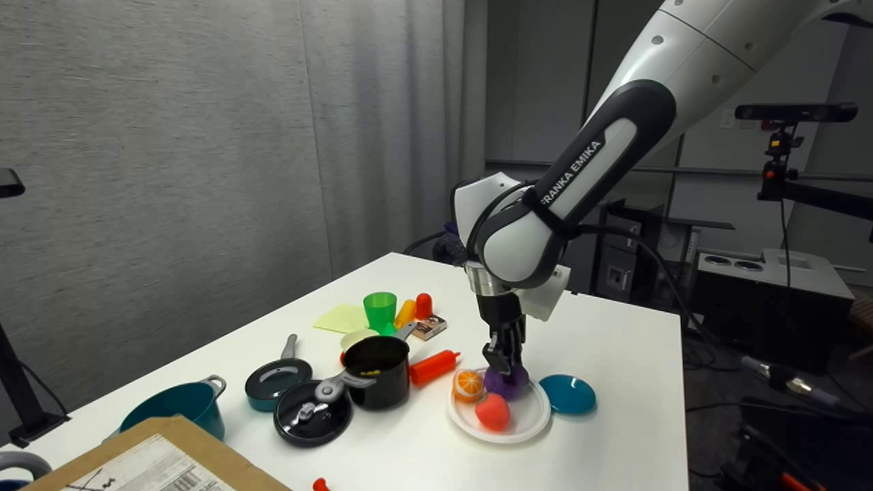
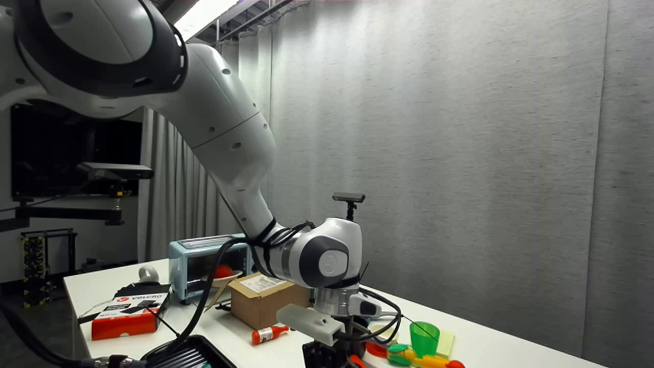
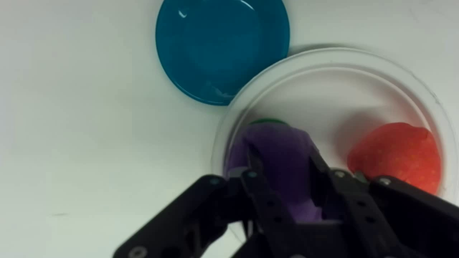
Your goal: Move the plushies from the white plate to the black plate one at a time
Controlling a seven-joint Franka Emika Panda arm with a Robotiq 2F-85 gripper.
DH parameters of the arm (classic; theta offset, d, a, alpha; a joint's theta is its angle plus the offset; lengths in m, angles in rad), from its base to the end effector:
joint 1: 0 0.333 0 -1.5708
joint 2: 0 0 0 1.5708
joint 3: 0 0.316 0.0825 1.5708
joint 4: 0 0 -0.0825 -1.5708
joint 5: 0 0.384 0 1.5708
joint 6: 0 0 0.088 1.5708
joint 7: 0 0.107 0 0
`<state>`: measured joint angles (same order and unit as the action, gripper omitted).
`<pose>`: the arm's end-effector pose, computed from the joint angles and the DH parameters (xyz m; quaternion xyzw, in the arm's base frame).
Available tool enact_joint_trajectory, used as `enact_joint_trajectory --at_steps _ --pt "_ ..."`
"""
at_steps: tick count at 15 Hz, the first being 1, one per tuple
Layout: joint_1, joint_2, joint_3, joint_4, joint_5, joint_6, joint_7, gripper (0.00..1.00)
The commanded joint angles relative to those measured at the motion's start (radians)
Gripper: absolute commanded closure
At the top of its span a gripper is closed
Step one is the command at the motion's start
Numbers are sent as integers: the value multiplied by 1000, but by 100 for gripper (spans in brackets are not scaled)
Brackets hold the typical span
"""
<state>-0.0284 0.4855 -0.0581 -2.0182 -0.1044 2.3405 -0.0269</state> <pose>0.5827 -0.0520 0.1953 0.9954 0.0118 -0.0840 0.0435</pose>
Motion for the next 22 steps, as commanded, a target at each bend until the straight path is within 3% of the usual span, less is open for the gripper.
enact_joint_trajectory --at_steps 1,7,11,12,20,21,22 --pt "-28 -50 48 -20 52 -28 -88 97" --pt "-7 -212 137 -104 63 -19 -235 96" --pt "14 -292 205 -143 109 -82 -406 96" --pt "18 -246 174 -105 80 -56 -327 83" --pt "34 -275 190 -134 84 -70 -371 83" --pt "34 -275 190 -134 84 -70 -372 96" --pt "35 -260 197 -128 100 -61 -384 96"
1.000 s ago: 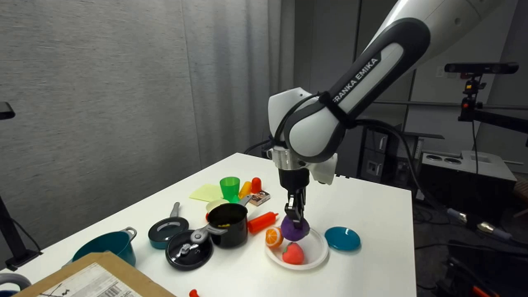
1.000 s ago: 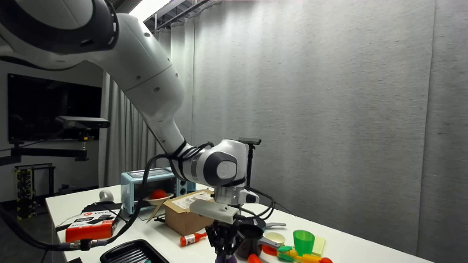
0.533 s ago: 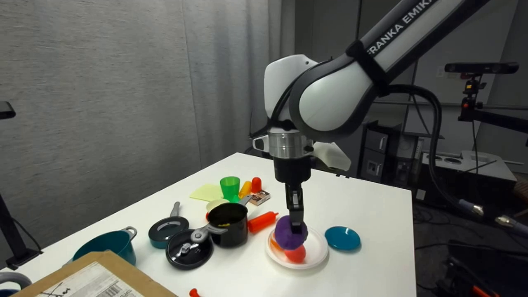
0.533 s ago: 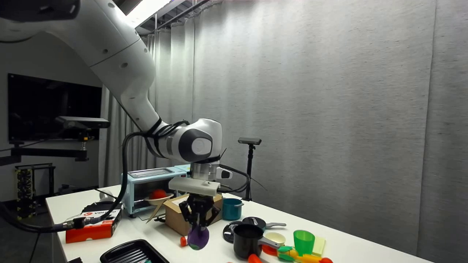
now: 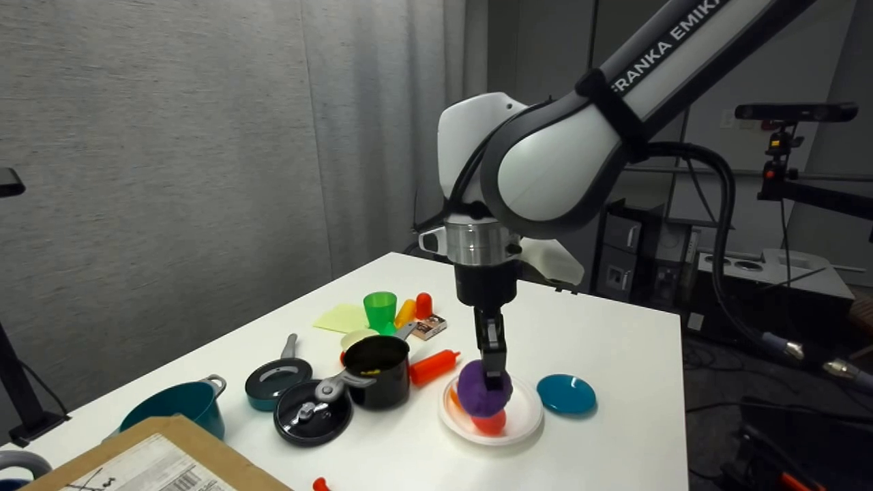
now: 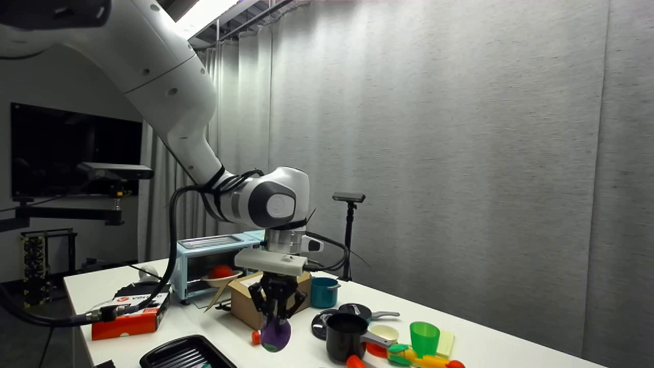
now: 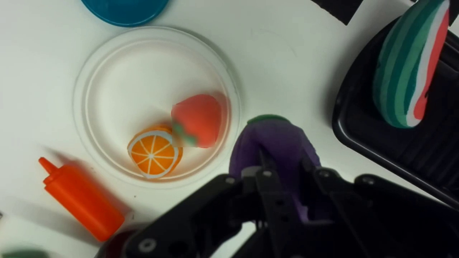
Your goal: Move the plushies from the white plate to the black plate one at a time
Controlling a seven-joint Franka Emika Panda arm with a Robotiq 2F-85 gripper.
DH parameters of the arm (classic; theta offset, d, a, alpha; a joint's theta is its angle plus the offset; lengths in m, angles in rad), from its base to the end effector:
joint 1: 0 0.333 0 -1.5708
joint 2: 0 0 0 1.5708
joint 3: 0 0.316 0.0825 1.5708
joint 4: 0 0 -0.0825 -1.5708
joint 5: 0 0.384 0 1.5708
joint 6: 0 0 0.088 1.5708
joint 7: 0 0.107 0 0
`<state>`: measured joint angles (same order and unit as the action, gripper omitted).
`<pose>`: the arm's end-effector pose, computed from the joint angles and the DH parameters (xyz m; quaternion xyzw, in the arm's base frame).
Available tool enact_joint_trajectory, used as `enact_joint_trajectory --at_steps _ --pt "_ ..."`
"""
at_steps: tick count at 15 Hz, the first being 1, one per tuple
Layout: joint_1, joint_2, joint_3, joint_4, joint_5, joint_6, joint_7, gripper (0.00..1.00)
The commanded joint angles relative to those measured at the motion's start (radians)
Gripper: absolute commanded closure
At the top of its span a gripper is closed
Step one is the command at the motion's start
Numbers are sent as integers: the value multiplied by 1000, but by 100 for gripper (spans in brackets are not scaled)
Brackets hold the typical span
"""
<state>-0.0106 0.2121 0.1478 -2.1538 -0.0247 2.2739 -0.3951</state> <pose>0.5478 0.0744 0.2948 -0.9618 -0.2699 0.0435 0.0122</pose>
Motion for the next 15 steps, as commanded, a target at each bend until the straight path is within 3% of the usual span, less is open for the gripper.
enact_joint_trajectory --at_steps 1,8,11,12,15 --pt "22 26 1 12 34 9 -26 96" --pt "96 121 133 106 134 -12 -135 96" --pt "105 165 176 160 179 -97 -196 96" --pt "73 114 179 112 207 -139 -255 96" --pt "74 114 161 114 222 -250 -306 96"
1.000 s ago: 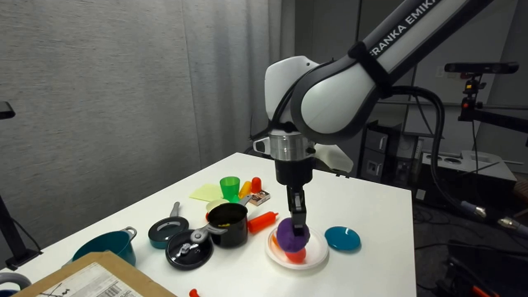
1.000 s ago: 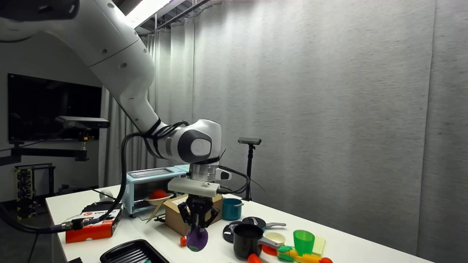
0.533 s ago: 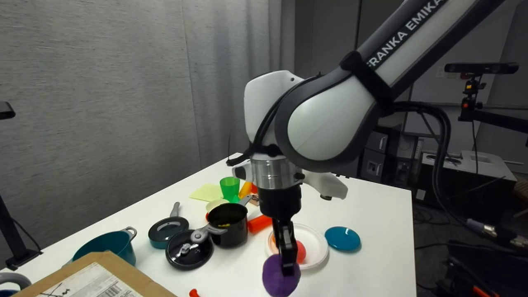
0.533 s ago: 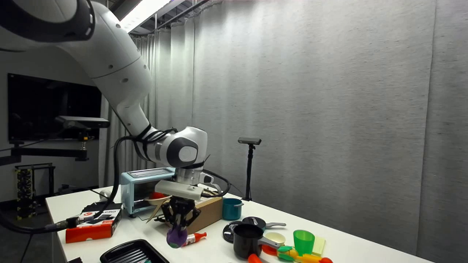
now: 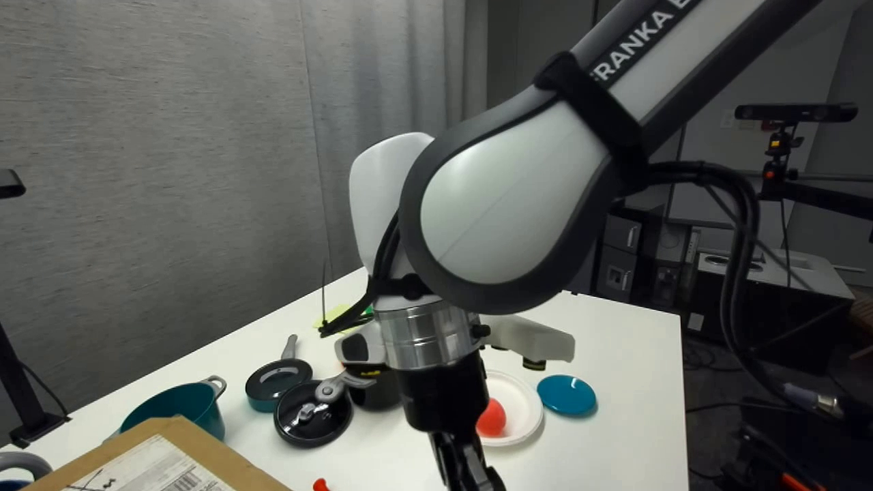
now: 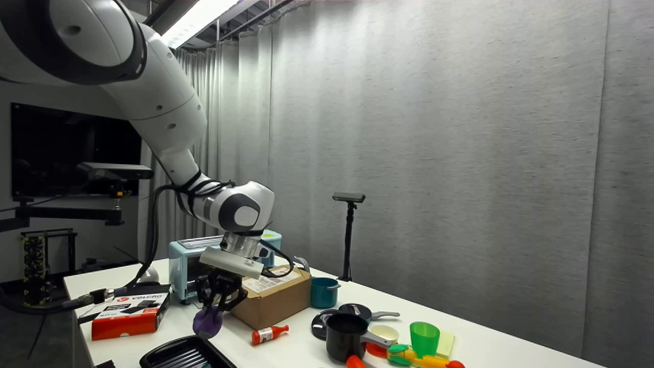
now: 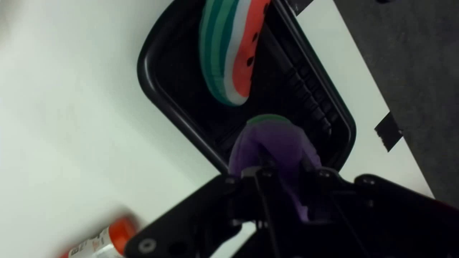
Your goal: Move the plushies from the white plate to the black plate one at a time
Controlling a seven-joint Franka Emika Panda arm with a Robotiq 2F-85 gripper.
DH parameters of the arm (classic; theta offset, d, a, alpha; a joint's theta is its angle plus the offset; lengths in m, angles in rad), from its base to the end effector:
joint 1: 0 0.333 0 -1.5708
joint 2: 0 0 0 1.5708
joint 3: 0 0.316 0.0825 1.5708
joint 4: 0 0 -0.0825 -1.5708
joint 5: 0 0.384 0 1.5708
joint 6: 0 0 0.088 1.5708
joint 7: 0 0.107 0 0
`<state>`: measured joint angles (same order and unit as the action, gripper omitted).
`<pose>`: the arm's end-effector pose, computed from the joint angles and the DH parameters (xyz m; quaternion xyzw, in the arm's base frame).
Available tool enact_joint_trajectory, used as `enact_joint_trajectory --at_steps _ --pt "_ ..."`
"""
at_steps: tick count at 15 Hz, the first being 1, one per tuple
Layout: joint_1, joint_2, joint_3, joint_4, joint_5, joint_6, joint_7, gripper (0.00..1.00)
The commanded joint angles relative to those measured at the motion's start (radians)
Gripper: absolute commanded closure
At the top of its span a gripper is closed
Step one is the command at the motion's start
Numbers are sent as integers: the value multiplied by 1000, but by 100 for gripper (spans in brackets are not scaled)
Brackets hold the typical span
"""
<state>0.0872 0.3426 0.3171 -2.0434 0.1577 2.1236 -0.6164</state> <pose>0.5188 0.2269 0.2643 -0.8840 -0.4361 0.1112 0.1268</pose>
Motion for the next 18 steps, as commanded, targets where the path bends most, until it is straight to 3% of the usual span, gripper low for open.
enact_joint_trajectory --at_steps 1,8,9,10,14,18 --pt "-29 -15 -13 6 50 -135 -104 96" --pt "-18 -25 -30 -8 59 -239 -171 96" --pt "-17 -29 -30 -14 60 -232 -179 58" --pt "-17 -31 -30 -16 61 -232 -188 57" --pt "-19 -37 -39 -16 56 -227 -192 27" --pt "-9 -29 -79 4 8 -198 -108 0"
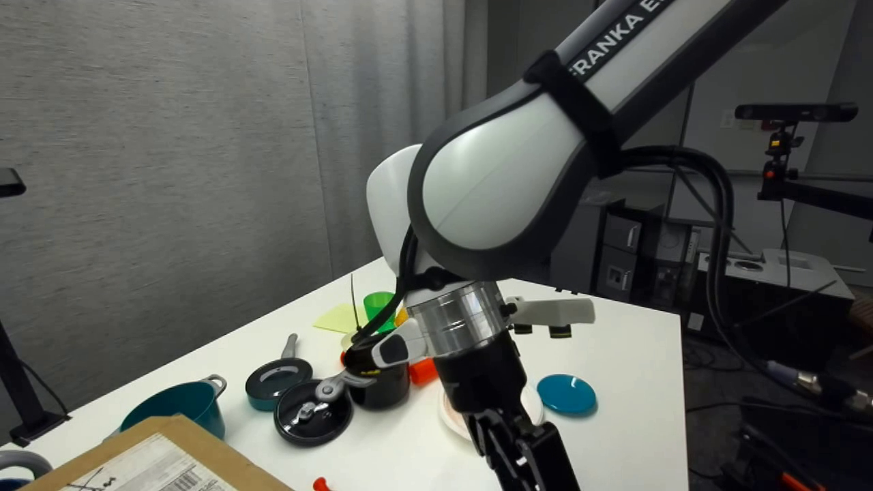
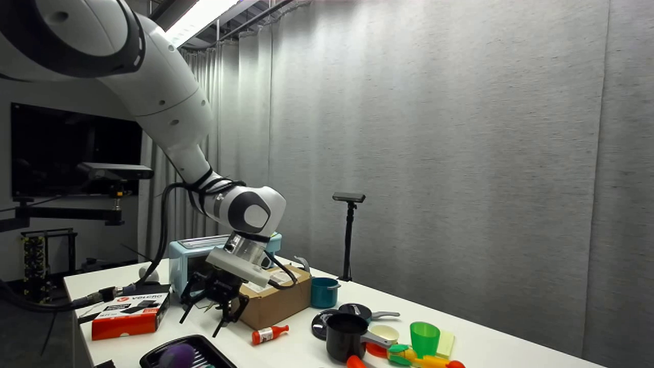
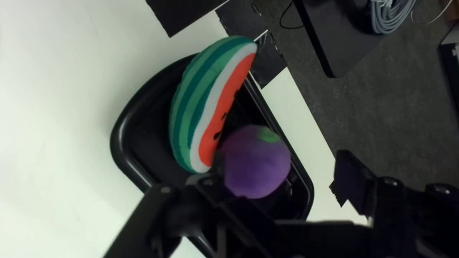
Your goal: Move the plushies from the white plate to the black plate one at a time
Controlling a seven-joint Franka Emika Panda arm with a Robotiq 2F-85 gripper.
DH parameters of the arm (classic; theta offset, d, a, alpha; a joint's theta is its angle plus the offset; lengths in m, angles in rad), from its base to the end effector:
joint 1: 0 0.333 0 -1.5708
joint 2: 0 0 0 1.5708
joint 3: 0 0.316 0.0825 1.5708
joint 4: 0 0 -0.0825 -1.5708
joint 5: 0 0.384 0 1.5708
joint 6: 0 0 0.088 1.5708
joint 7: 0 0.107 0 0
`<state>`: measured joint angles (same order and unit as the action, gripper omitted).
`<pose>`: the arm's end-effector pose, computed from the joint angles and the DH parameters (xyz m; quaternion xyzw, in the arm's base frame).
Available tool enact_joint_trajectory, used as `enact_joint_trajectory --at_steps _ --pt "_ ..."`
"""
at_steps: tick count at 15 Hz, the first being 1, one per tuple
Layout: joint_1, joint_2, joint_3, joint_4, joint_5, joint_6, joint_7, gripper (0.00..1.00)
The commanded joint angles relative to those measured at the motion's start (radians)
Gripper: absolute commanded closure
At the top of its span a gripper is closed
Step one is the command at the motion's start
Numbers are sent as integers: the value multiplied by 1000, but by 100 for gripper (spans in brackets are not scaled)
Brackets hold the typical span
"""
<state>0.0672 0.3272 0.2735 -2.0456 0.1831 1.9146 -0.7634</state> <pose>0.5045 0.1914 0.2605 -0.8471 -0.4675 0.1915 0.1646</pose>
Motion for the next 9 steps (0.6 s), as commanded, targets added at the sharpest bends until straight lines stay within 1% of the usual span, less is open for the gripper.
enact_joint_trajectory --at_steps 1,3,9 --pt "8 -19 -48 6 -26 26 58 0" --pt "4 -29 -78 -1 -50 71 112 0" --pt "-12 -59 -177 -29 -175 197 357 0"
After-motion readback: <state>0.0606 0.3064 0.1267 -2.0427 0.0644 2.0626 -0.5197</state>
